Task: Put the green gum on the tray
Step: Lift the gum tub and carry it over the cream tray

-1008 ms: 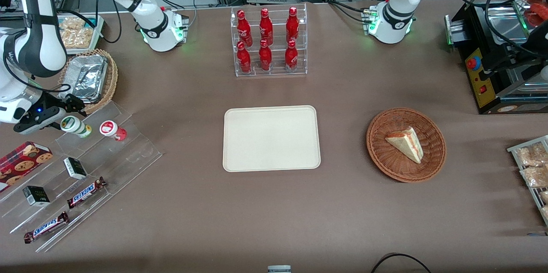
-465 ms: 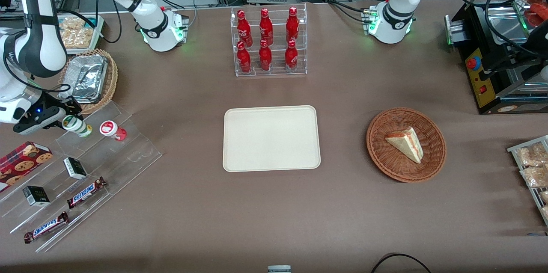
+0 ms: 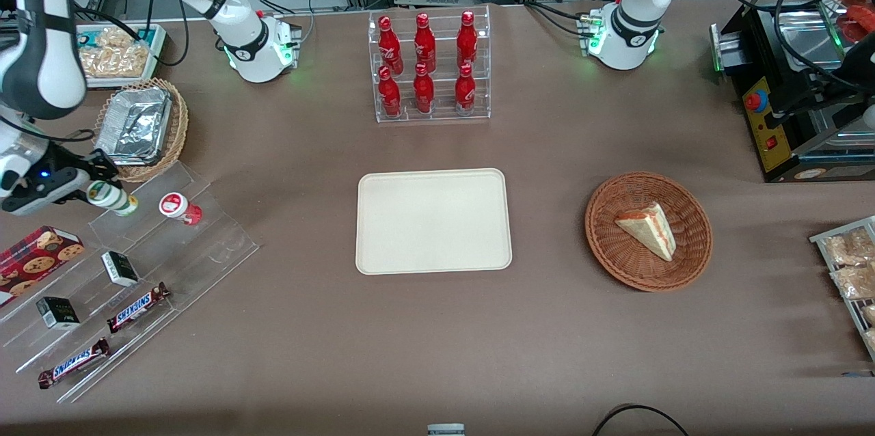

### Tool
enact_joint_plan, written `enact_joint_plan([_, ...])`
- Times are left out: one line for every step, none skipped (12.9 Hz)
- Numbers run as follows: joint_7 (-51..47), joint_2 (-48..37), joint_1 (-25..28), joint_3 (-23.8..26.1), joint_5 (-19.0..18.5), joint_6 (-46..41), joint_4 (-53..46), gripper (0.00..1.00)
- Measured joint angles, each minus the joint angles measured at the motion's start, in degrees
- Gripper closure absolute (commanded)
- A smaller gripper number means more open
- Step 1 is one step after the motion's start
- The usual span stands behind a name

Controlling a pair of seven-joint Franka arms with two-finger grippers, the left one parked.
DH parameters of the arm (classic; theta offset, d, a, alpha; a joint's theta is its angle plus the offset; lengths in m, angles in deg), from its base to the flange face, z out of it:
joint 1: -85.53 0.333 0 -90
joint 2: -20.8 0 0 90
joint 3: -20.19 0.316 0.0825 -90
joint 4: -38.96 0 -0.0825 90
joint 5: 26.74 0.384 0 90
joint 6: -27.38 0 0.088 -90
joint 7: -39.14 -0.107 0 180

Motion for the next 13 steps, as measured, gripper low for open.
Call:
enact_joint_plan([-1.1,0.0,0.4,0.1,0.1,-2.1,-1.9,1.00])
enact_joint_plan([-2.9,-0.1,1.3,0.2,0.1,-3.9,-3.7,1.00])
enact_joint_plan([-5.1,-0.1,2.9,0.3,0.1,-6.1,-5.9,1.00])
enact_joint_plan([-7.5,-0.1,4.8,0.4,0.2,-8.4,-8.1,1.00])
enact_joint_plan([-10.1,-0.1,6.9,0.5,0.2,-10.3,-10.2,1.00])
enact_joint_plan([-12.9,0.1,9.2,0.6,0.2,-11.9,-12.2,1.00])
enact_joint_plan([-16.1,0.5,11.7,0.7,0.2,-13.6,-14.2,1.00])
enact_joint_plan([-19.6,1.0,14.1,0.7,0.4,-15.3,-16.1,1.00])
enact_joint_plan([-23.0,1.7,16.5,0.8,0.9,-16.5,-17.8,1.00])
enact_joint_plan([-26.6,2.5,18.8,0.8,1.9,-16.9,-18.9,1.00])
enact_joint_plan([-30.3,3.4,21.0,0.8,3.1,-17.1,-19.6,1.00])
enact_joint_plan([-34.5,4.4,23.3,0.8,3.7,-17.1,-20.1,1.00])
enact_joint_plan([-38.3,5.5,25.6,0.8,3.9,-17.1,-20.7,1.00])
